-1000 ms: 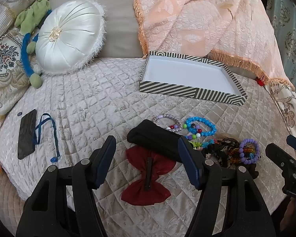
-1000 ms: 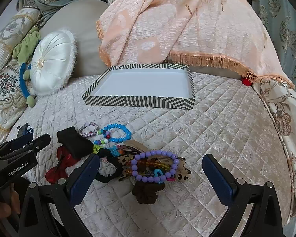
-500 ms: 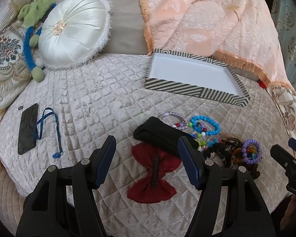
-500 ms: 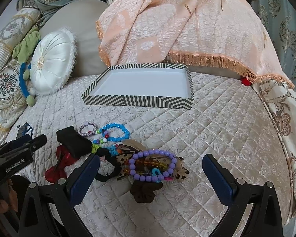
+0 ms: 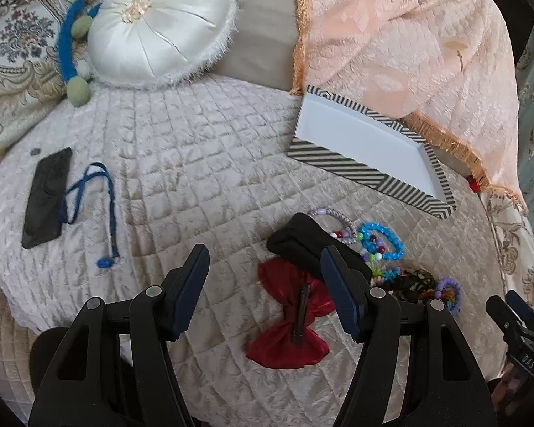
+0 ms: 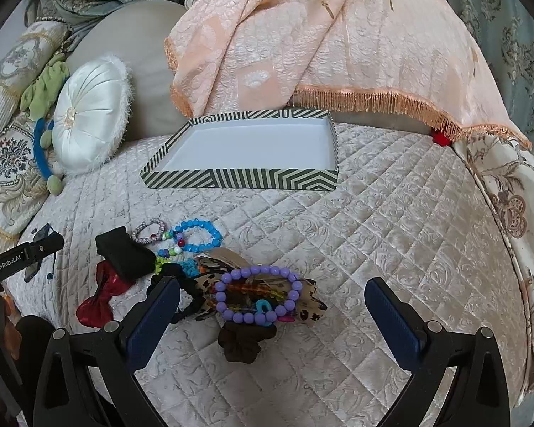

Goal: Organize jewelry
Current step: 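Grasp the black cloth piece with the left tool while the right tool grasps the blue bead bracelet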

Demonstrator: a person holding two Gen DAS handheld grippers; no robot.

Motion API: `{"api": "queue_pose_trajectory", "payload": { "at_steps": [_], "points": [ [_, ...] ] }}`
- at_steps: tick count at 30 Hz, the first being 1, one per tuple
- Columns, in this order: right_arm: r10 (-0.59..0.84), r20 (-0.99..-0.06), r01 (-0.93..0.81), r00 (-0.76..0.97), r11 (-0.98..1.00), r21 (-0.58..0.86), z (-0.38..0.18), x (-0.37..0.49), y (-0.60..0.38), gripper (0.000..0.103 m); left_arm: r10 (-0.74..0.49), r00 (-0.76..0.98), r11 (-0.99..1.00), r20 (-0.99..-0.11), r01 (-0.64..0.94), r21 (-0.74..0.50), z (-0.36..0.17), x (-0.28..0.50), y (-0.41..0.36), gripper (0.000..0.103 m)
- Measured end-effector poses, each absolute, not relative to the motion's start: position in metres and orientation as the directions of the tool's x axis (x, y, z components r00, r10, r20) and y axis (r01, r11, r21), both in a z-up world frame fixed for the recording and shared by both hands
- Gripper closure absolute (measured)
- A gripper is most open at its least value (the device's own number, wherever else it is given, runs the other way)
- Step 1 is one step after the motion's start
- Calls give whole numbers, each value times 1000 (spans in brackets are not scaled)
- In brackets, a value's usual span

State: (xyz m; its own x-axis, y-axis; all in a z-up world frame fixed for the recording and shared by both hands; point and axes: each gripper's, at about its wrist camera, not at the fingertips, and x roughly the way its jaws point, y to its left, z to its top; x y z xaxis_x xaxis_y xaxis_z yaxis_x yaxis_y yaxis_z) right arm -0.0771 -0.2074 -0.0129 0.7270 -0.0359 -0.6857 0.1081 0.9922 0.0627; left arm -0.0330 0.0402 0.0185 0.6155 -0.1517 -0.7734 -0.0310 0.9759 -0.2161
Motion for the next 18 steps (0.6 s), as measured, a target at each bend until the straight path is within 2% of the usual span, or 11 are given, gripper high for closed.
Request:
{"api": "queue_pose_trajectory", "payload": {
  "at_steps": [10,18],
  "points": [
    [-7,-692,71,722,995,64,-13,-70,-207,0,-244,523,948,-817,-48,-314,5,2,37,38],
    [25,-702,-8,712,1000,27,-14,-28,-196,1,-295,442,932,-847,-60,-356,-16,30,34,38]
  ]
}}
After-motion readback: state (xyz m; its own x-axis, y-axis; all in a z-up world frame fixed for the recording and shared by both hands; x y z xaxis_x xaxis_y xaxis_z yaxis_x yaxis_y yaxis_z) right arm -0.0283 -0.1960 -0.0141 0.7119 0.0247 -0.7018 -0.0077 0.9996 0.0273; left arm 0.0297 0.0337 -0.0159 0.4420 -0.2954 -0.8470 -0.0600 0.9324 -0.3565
